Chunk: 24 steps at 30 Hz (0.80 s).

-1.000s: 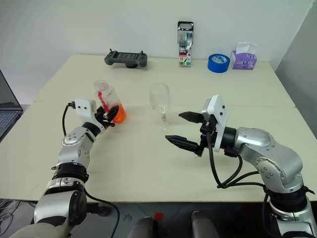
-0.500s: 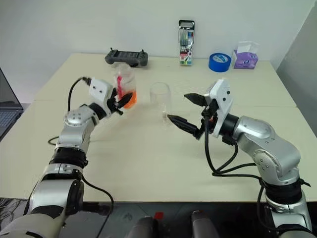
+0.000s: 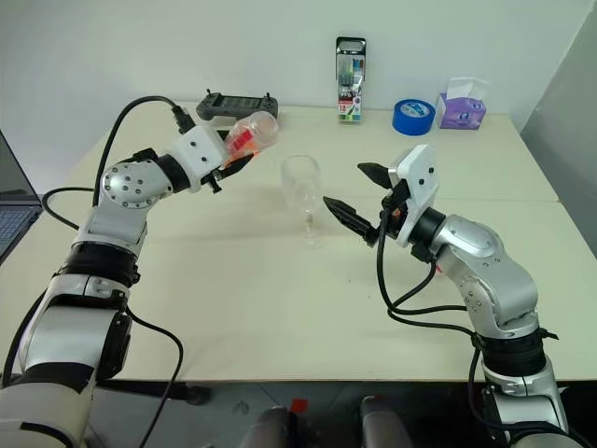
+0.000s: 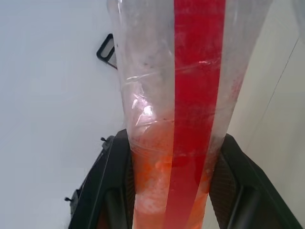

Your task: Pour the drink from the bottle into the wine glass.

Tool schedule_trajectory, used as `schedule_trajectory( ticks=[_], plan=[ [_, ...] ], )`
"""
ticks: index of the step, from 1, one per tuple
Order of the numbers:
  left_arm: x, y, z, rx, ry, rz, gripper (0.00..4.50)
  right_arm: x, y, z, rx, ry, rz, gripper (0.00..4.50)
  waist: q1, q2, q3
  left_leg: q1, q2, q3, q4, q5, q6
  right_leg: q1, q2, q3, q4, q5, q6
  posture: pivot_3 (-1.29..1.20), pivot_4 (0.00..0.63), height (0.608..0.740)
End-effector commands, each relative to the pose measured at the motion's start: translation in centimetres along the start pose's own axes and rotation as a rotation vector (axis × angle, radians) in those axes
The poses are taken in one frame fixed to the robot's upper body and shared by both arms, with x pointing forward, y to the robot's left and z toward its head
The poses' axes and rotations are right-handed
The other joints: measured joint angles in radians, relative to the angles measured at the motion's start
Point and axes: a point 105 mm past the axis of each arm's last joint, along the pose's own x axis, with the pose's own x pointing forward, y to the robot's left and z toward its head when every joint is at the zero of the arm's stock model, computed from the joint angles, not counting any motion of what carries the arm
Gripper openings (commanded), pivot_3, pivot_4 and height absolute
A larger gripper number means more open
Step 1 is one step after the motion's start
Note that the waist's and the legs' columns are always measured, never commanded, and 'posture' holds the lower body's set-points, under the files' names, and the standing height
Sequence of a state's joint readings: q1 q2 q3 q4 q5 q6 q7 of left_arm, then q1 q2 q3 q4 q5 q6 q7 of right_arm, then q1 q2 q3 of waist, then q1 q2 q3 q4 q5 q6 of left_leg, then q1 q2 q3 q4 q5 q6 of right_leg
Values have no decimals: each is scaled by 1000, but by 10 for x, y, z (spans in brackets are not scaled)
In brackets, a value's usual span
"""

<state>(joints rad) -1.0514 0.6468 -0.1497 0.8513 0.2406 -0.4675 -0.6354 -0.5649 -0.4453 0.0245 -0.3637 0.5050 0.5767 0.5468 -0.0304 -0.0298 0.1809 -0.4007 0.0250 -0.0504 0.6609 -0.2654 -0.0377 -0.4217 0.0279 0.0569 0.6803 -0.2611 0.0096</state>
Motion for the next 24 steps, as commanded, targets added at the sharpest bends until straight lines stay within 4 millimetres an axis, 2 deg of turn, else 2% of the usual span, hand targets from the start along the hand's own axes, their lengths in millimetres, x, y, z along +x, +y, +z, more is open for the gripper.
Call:
schedule_trajectory(
  ticks=[1, 11, 24],
  plan=[
    [0, 20, 15, 151, -34, 30, 1657, 0, 1, 10, -34, -44, 3, 4500, 0, 0, 0, 0, 0, 0, 0, 0, 0, 0, 0, 0, 0, 0, 0, 0, 150, 740],
    [6, 31, 22, 377, -16, 12, 1657, -1, 2, 11, -34, -46, -9, 4500, -1, 0, 0, 0, 0, -1, 0, 0, 0, 0, 1, -1, 1, 0, 0, 0, 150, 740],
    [8, 46, 33, 558, -15, 30, 1657, -2, 2, 16, -38, -44, -9, 4500, 0, 0, 0, 0, 0, -1, 0, 0, 0, 0, 0, -2, 1, 0, 0, 0, 150, 740]
  ],
)
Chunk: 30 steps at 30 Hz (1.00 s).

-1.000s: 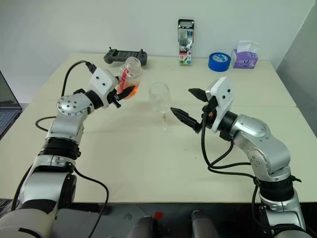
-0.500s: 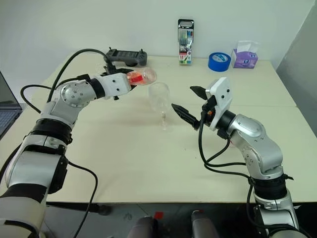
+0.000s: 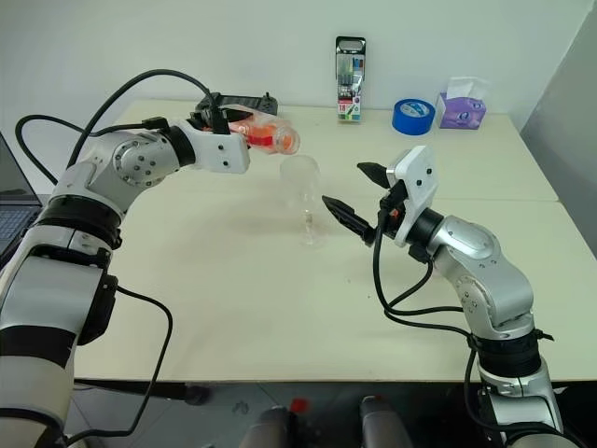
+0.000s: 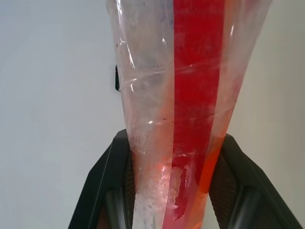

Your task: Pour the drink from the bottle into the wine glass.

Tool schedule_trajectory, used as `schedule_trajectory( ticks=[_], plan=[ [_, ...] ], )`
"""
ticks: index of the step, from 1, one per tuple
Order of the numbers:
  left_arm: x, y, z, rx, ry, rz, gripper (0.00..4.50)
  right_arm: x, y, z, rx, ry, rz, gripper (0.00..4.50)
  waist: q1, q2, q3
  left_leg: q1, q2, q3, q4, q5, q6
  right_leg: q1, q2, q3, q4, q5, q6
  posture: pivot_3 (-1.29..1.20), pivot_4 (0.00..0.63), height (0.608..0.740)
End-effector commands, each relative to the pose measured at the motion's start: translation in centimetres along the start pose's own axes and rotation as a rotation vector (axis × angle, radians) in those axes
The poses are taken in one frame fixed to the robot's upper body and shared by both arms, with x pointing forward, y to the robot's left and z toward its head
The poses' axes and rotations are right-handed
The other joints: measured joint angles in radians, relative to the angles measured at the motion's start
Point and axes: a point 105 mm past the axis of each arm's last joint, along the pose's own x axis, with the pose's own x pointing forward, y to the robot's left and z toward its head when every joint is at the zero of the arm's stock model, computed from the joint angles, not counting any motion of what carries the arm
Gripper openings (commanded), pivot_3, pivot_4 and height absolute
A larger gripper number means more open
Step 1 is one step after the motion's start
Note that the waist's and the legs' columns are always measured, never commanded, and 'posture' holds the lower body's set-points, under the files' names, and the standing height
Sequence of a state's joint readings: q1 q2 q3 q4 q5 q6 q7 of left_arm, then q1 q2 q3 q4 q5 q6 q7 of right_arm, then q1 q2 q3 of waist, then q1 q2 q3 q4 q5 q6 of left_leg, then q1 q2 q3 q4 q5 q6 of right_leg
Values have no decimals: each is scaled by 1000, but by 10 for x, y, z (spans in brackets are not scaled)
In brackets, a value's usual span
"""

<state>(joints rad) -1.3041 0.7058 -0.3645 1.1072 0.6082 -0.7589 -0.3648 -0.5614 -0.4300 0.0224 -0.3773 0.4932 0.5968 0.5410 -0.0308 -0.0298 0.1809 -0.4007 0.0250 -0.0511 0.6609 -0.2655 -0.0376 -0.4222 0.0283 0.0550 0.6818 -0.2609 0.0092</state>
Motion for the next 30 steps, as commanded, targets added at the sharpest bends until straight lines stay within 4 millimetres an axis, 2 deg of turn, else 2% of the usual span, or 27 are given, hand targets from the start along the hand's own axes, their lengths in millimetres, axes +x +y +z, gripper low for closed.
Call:
schedule_trajectory(
  ticks=[1, 10, 30],
  plan=[
    [-4, 26, 2, 75, -6, 63, 1657, -3, 0, 17, -43, -49, -4, 4500, 0, 0, 0, 0, 0, 0, 0, 0, 0, 0, 0, 0, 0, 0, 0, 0, 150, 740],
    [-3, 34, 4, 178, -6, 63, 1657, -3, -1, 12, -43, -42, -5, 4500, 0, 0, 0, 0, 0, 0, 0, 0, 0, 0, 0, -1, 0, 0, 0, 0, 150, 740],
    [-5, 48, 4, 261, 8, 83, 1657, 0, 0, 14, -41, -47, 6, 4500, 0, 0, 0, 0, 0, -1, 1, 0, 0, 0, 0, -1, 2, 0, 0, 0, 150, 740]
  ],
)
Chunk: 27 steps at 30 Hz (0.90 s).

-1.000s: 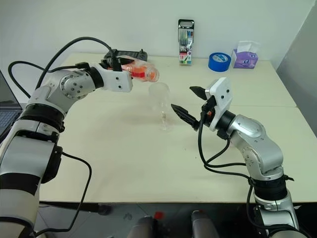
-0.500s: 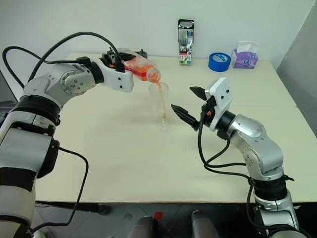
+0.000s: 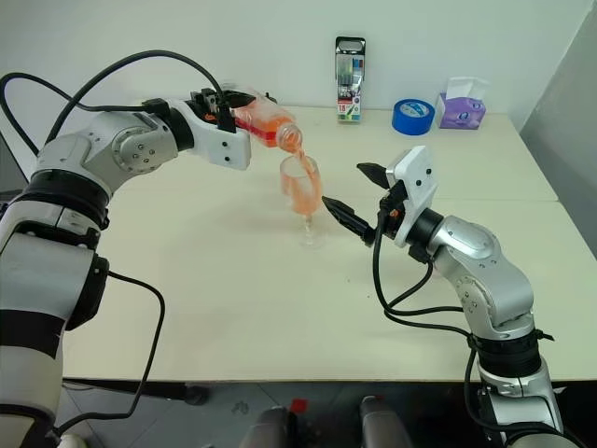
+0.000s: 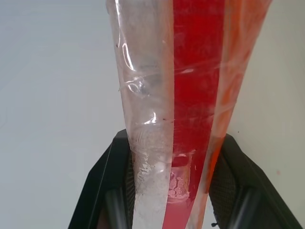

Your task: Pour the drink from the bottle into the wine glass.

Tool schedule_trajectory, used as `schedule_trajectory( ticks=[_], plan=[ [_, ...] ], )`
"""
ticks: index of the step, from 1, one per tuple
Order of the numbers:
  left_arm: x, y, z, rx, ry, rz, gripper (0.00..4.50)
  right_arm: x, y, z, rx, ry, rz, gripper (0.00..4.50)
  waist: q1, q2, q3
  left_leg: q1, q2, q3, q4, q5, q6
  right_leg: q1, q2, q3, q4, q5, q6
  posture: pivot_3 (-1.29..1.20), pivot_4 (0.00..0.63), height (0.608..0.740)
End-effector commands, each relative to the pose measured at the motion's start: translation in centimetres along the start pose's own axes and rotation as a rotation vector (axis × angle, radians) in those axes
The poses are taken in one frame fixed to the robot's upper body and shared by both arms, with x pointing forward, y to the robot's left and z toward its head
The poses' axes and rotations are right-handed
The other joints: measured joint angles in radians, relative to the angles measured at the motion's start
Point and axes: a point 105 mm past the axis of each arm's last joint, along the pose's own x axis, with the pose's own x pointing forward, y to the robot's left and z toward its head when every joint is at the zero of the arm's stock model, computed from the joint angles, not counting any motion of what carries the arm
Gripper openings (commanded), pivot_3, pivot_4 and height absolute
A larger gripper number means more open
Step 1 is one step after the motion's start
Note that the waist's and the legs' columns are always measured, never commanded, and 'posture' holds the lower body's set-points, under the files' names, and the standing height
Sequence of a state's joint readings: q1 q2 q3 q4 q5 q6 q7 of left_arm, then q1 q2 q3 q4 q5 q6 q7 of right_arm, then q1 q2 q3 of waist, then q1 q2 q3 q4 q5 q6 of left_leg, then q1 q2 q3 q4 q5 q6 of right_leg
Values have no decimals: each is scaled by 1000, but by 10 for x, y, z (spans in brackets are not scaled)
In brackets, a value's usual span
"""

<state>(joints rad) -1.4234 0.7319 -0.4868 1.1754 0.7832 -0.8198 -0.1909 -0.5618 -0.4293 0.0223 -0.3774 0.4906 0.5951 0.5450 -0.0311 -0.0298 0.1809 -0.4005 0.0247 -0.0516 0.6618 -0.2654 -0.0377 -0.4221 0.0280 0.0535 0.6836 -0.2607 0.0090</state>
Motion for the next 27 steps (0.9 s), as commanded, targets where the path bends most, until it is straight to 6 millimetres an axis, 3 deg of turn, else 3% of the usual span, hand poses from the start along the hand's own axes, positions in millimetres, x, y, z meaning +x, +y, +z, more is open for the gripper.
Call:
schedule_trajectory(
  ticks=[1, 18, 27],
  plan=[
    [-6, 28, -4, 41, 10, 73, 1657, 0, 0, 13, -38, -45, 4, 4500, 0, 0, 0, 0, 0, 0, 0, 0, 0, 0, 0, 0, 0, 0, 0, 0, 150, 740],
    [-6, 28, -6, 46, 17, 76, 1657, 0, 0, 13, -37, -41, 6, 4500, 0, 0, 0, 1, 0, 0, 2, 0, 0, 0, 0, 0, 5, 0, 0, 0, 150, 740],
    [-5, 25, -7, -138, 12, 102, 1657, -1, 1, 13, -36, -36, 12, 4500, 0, 0, 0, 2, -1, 0, 3, 0, 0, 0, 0, 0, 8, 0, 0, 0, 150, 740]
  ],
)
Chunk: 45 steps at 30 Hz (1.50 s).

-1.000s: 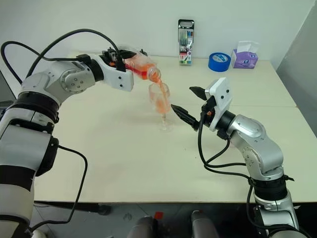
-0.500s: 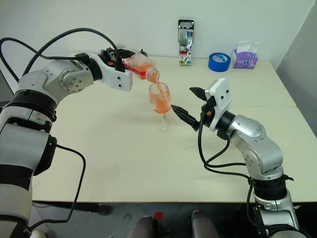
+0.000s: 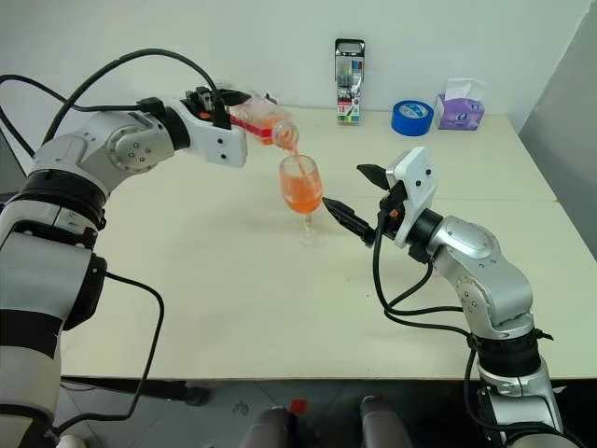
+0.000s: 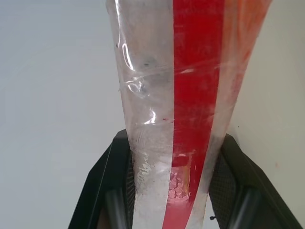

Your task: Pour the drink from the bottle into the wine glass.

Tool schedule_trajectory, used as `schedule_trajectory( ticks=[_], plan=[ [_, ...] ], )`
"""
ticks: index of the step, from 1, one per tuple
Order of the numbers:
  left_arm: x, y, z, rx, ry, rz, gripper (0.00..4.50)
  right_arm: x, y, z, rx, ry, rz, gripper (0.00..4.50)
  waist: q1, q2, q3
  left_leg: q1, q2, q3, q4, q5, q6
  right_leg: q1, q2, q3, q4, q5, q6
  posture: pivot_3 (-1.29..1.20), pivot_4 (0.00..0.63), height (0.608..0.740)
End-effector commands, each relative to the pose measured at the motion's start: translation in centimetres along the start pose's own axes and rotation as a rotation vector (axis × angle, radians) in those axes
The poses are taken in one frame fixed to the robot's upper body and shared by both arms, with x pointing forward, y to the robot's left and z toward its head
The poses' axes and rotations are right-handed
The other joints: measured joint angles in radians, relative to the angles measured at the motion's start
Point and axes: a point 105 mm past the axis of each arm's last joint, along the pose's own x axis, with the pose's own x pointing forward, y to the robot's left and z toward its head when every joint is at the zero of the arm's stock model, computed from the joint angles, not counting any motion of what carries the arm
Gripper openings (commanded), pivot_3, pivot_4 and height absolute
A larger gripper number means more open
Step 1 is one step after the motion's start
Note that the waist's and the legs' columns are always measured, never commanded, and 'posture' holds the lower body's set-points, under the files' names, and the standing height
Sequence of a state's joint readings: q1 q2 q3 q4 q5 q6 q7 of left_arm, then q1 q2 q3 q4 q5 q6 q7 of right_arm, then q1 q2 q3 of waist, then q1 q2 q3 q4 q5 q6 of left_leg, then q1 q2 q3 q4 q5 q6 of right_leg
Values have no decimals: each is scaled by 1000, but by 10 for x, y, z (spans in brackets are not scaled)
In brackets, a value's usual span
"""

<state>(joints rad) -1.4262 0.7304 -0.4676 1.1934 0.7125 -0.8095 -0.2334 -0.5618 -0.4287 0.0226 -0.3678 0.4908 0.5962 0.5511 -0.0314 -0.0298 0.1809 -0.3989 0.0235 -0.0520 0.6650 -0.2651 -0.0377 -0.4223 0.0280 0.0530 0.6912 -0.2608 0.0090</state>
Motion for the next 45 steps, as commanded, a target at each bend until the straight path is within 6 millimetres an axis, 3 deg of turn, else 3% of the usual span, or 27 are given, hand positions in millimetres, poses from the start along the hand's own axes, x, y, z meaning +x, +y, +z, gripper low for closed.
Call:
schedule_trajectory(
  ticks=[1, 10, 18, 20, 22, 28, 34, 45],
  plan=[
    [-3, 21, -1, -86, -5, 86, 1657, -1, 2, 15, -44, -41, 10, 4500, 0, 0, 0, 0, 0, 0, 0, 0, 0, 0, 0, 0, 0, 0, 0, 0, 150, 740],
    [-3, 15, 4, -289, -58, 86, 1657, -1, 5, 13, -44, -27, 37, 4500, -1, 0, 0, 1, 0, -1, 1, 0, 0, 0, 0, 0, 3, 0, 0, 0, 150, 740],
    [-13, 16, -21, -856, -2, 325, 1657, -10, 19, 12, -59, -24, 122, 4500, -1, 0, 0, 1, 2, -2, 4, 0, 0, 0, 1, -1, 6, 0, 0, 0, 150, 740],
    [-20, 6, -31, -1012, 45, 396, 1657, -15, 26, 8, -91, -11, 158, 4500, -2, 0, 0, 0, 3, -3, 6, 0, 0, 1, 0, -2, 6, 0, 0, 0, 150, 740],
    [-28, -19, -42, -1196, 123, 465, 1657, -26, 40, -5, -137, 29, 236, 4500, -2, 0, 0, 0, 3, -4, 7, 0, 0, 1, 0, -2, 7, 0, 0, 0, 150, 740],
    [-47, -77, -45, -1495, 231, 570, 1657, -37, 50, -23, -113, 73, 281, 4500, 0, 0, -1, 0, 4, -6, 10, 0, 0, 2, -4, -5, 8, 0, 0, 0, 150, 740],
    [-50, -122, -32, -1599, 248, 534, 1657, -33, 47, -26, -73, 71, 245, 4500, 5, 0, -1, -1, 3, -9, 12, 0, 0, 3, -5, -7, 7, 0, 0, 0, 150, 740],
    [-50, -163, -27, -1644, 294, 466, 1657, -33, 45, -28, -61, 78, 215, 4500, 4, 0, -1, -1, 1, -9, 12, 0, 0, 4, -5, -7, 7, 0, 0, 0, 150, 740]
  ],
)
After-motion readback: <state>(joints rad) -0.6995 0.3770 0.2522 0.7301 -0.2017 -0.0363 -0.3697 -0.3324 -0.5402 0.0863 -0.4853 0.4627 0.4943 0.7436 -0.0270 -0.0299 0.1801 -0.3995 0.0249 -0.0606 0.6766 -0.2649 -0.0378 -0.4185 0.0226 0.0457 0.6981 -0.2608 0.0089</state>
